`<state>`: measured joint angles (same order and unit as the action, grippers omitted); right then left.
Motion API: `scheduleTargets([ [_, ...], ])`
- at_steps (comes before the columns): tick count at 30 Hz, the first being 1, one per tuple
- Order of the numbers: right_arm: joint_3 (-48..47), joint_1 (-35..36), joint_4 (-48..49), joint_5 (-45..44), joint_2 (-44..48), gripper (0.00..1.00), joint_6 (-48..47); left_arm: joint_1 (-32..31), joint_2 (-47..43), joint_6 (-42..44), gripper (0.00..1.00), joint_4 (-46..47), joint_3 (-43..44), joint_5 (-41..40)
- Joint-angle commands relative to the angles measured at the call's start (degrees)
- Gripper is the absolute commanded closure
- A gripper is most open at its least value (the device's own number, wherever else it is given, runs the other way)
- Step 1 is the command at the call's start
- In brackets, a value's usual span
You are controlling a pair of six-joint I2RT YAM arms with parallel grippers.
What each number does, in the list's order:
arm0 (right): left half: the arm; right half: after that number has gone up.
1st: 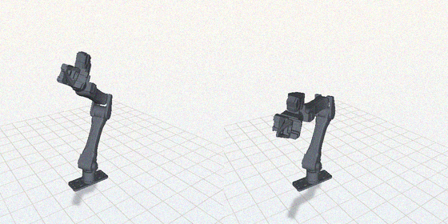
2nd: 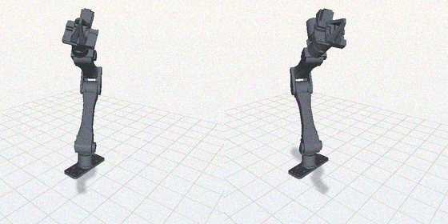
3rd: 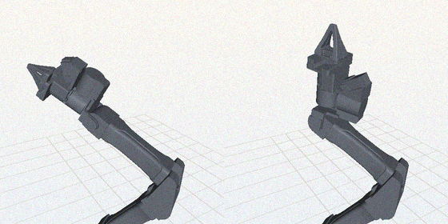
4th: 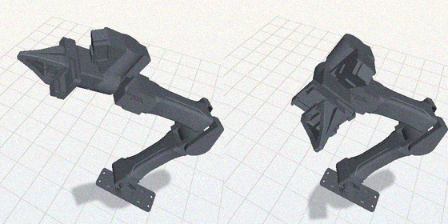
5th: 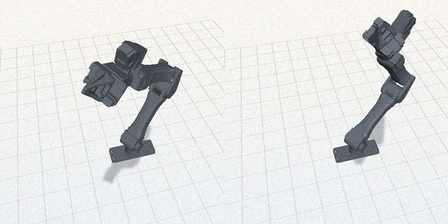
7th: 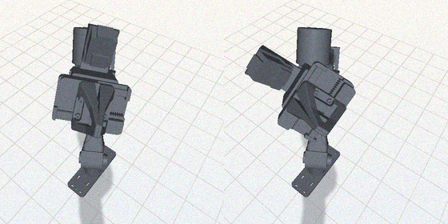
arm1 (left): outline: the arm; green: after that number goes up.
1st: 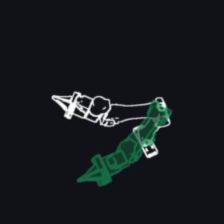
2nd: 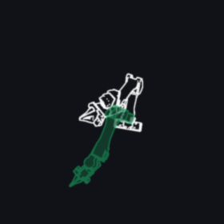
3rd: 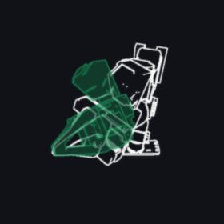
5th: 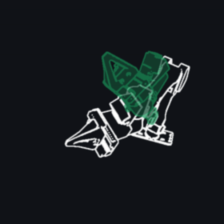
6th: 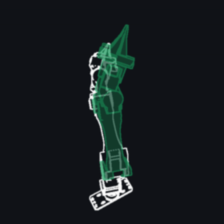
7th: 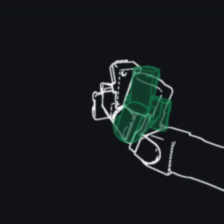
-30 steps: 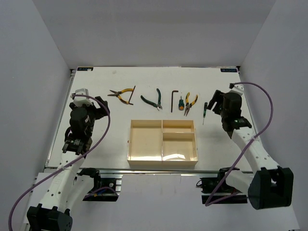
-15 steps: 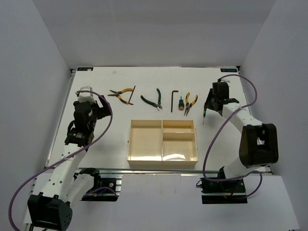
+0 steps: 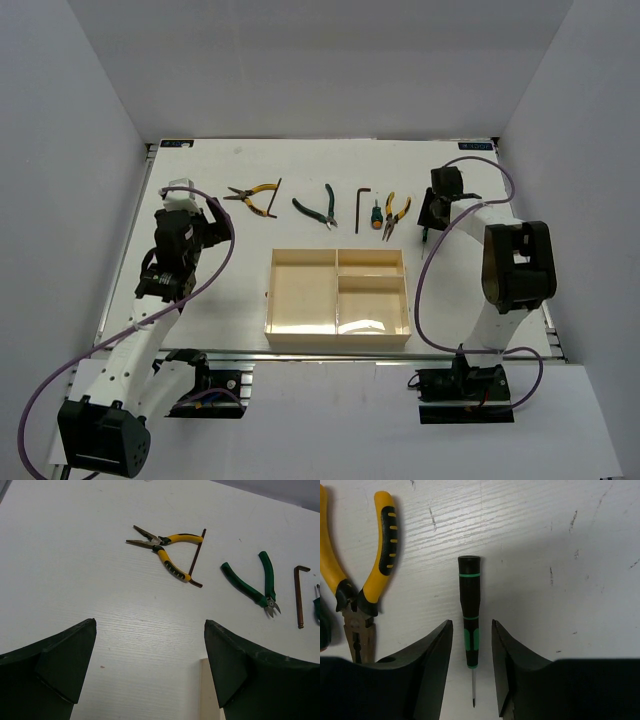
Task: Sort the tools into containers
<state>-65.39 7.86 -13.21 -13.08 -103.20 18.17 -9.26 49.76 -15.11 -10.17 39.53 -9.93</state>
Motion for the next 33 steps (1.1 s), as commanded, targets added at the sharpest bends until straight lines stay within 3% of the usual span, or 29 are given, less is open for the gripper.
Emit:
scheduleTargets([
  [1,-3.0,-0.7,0.1,0.6,-1.5,0.57,-0.8,-0.3,0.0,-0.3,0.02,-0.4,2.4,1.1],
  [14,-5.7,-1.1,-1.3,3.0,-7.9,0.65,-4.5,-0.3,-0.3,-0.5,0.02,-0.3,2.4,1.8],
  [17,-5.8,-1.1,-2.0,2.8,-8.2,0.87,-5.5,-0.3,-0.3,-0.6,0.02,-0.1,2.3,1.9],
  [20,-5.5,-0.9,-2.3,2.8,-6.9,1.00,-6.3,-0.3,-0.3,-0.5,0.02,-0.1,2.3,1.7],
  [28,-5.4,-0.4,-2.3,3.2,4.0,1.00,-12.9,-0.3,-0.5,-0.7,0.02,0.0,2.3,2.2],
  [33,-1.4,1.5,1.2,10.1,14.9,1.00,-20.3,-0.3,-0.7,-0.5,0.02,0.6,2.1,3.3],
])
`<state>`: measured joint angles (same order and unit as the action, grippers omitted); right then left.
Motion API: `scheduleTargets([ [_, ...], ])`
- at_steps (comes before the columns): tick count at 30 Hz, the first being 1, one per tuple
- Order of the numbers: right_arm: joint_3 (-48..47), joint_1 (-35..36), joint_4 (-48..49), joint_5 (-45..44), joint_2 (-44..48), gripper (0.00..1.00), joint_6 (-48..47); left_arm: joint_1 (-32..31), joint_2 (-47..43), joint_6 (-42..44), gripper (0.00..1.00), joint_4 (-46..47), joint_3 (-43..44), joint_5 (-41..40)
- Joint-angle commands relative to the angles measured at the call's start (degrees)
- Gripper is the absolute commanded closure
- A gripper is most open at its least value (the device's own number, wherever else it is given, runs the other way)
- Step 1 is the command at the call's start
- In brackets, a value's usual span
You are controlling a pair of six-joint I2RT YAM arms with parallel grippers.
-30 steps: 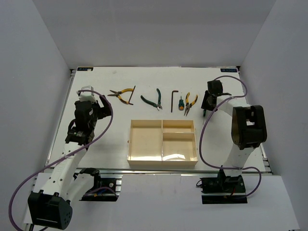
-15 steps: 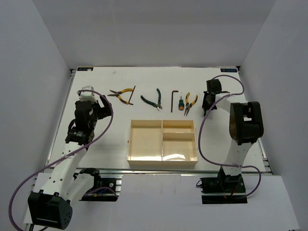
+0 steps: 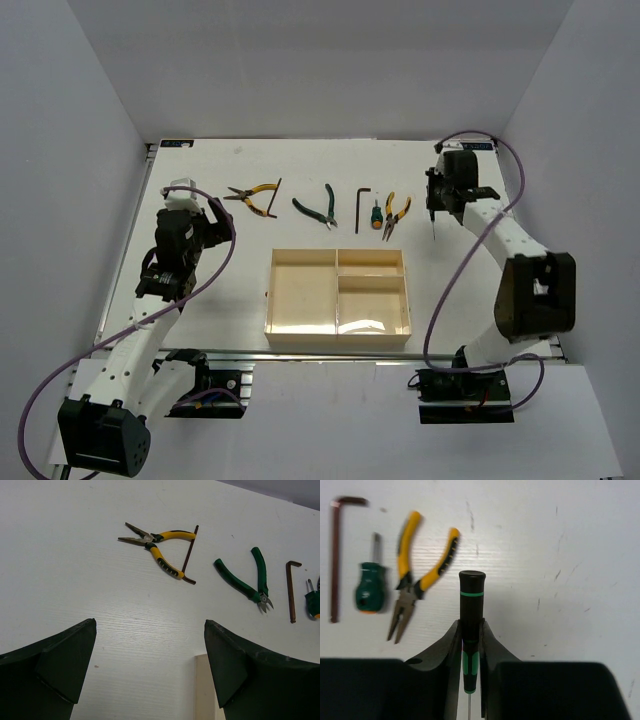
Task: Sort the tools into containers
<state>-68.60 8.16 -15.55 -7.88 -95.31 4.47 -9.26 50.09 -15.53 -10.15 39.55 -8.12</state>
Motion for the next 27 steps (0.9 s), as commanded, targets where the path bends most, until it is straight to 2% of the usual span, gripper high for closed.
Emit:
scheduleTargets([
  [1,2.5,2.3,4.3,5.8,8.5,1.00,-8.0,-0.3,-1.0,-0.1,0.02,0.7,2.1,1.9],
  [7,12.0,6.2,12.2,16.4,20.2,1.00,-20.9,-0.3,-1.7,-0.1,0.02,0.6,1.9,2.1],
  [15,18.2,9.9,12.6,34.7,29.1,1.00,-39.5,-0.3,-1.7,0.1,0.02,0.8,1.7,2.7],
  [20,22.4,11.4,14.4,44.9,32.0,1.00,-45.9,-0.3,-1.7,0.1,0.02,0.7,1.7,2.4],
  [23,24.1,12.6,14.8,46.5,32.0,1.00,-47.7,-0.3,-1.7,0.1,0.02,0.7,1.7,2.4],
  [27,27.1,14.2,22.7,47.6,31.8,1.00,-49.2,-0.3,-1.5,0.1,0.02,0.9,1.7,2.6],
])
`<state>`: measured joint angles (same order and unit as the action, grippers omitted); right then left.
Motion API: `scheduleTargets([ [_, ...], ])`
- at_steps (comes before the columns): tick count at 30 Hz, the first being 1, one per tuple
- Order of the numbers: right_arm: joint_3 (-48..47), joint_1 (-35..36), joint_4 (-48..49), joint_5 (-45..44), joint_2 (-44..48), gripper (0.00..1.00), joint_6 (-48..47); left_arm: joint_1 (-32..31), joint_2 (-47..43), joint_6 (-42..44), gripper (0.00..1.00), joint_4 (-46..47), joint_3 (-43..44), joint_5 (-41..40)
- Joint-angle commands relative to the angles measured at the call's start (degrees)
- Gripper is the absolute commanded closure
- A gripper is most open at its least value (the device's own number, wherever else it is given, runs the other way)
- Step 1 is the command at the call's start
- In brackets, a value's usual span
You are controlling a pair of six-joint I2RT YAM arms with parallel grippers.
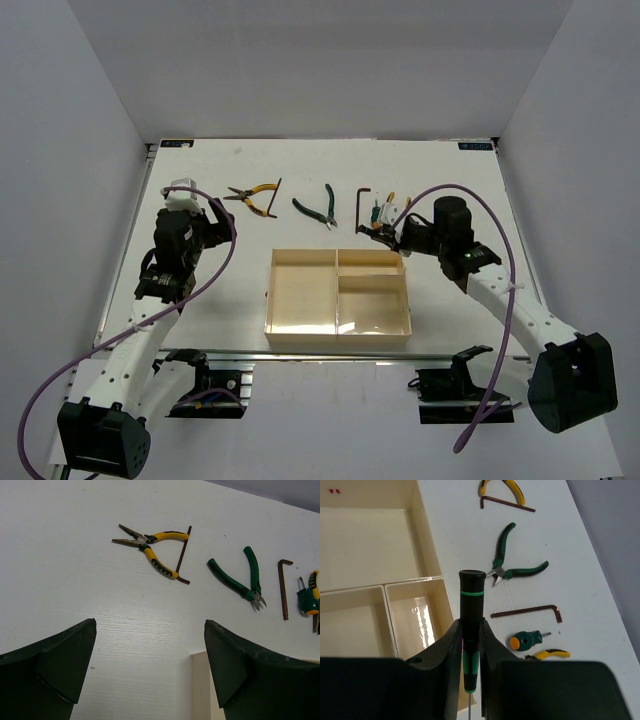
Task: Sort the tools into containers
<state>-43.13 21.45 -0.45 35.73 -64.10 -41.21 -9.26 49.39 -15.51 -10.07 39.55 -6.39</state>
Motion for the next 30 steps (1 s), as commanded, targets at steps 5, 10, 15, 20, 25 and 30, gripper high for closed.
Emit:
scheduleTargets([
  [5,2.2,1.7,8.9,6.5,-3.1,1.00,-5.4,-0.3,-0.4,0.0,0.02,0.6,1.8,0.6],
  [10,4.6,2.7,10.4,6.6,-3.8,1.00,-4.9,-0.3,-0.6,0.1,0.02,0.5,1.8,0.3],
  [15,5.3,3.0,7.2,6.3,-5.5,1.00,-5.8,-0.3,-0.6,0.0,0.02,0.5,1.9,0.5],
  [20,7.4,3.2,7.6,5.9,-6.7,1.00,-4.5,-0.3,-0.6,-0.1,0.02,0.6,1.9,0.4],
  [25,7.8,3.7,7.0,4.9,-7.5,0.90,-3.8,-0.3,-0.6,-0.1,0.02,0.5,1.9,0.5],
  [30,6.9,3.9,4.6,4.1,-8.8,0.79,-3.9,-0.3,-0.7,-0.1,0.02,0.5,1.9,0.4],
])
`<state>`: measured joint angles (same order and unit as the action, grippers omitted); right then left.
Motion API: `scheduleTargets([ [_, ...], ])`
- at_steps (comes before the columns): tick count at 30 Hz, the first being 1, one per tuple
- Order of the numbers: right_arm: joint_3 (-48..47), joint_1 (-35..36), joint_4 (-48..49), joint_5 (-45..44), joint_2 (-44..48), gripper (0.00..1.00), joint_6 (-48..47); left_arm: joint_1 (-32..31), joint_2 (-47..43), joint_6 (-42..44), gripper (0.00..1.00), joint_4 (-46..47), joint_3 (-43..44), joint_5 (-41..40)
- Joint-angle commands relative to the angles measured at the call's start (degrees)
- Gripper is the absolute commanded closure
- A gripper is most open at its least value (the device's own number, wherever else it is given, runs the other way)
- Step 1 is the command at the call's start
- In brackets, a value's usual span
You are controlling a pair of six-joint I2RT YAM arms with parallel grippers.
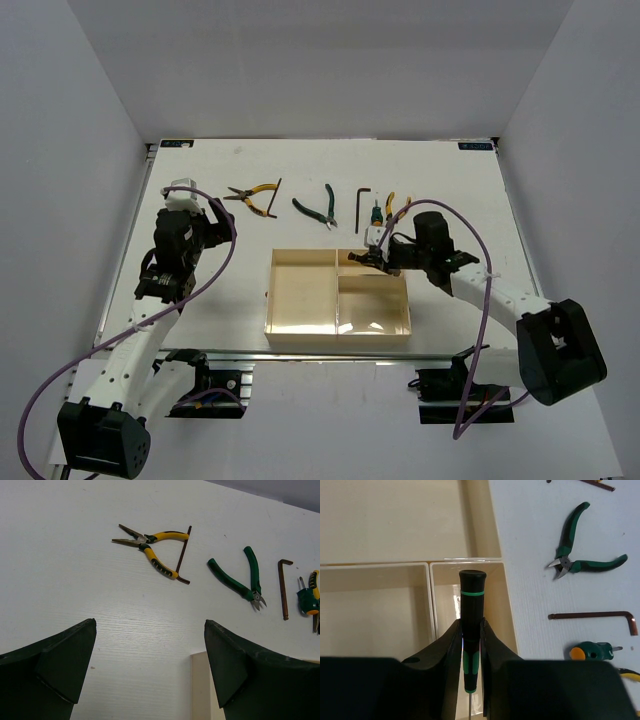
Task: Sort the tools into containers
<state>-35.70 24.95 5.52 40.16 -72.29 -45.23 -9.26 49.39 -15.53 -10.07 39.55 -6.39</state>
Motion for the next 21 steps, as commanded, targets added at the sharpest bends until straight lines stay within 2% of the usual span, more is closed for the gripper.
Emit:
scheduleTargets([
  [1,-0.6,0.7,-1.6,-0.3,-0.7,0.77,0.1,-0.3,-0.8,-0.1,0.02,0.5,1.9,0.4],
  [4,-1.6,0.5,-3.3,-0.6,-0.7,0.68,0.5,-0.3,-0.7,-0.2,0.02,0.3,2.1,0.2],
  [13,-2.9,0.6,-3.1,-3.2,1.0,0.59,3.7,-0.3,-0.5,-0.1,0.02,0.1,2.1,-0.2],
  [18,-4.6,0.3,2.2,-11.3,3.2,0.53,16.6,-0.3,-0.4,-0.3,0.02,0.0,2.0,-0.3],
  [21,-8.0,0.3,2.5,-20.2,2.1,0.49,24.9,-0.3,-0.3,-0.3,0.02,0.0,2.1,-0.2],
])
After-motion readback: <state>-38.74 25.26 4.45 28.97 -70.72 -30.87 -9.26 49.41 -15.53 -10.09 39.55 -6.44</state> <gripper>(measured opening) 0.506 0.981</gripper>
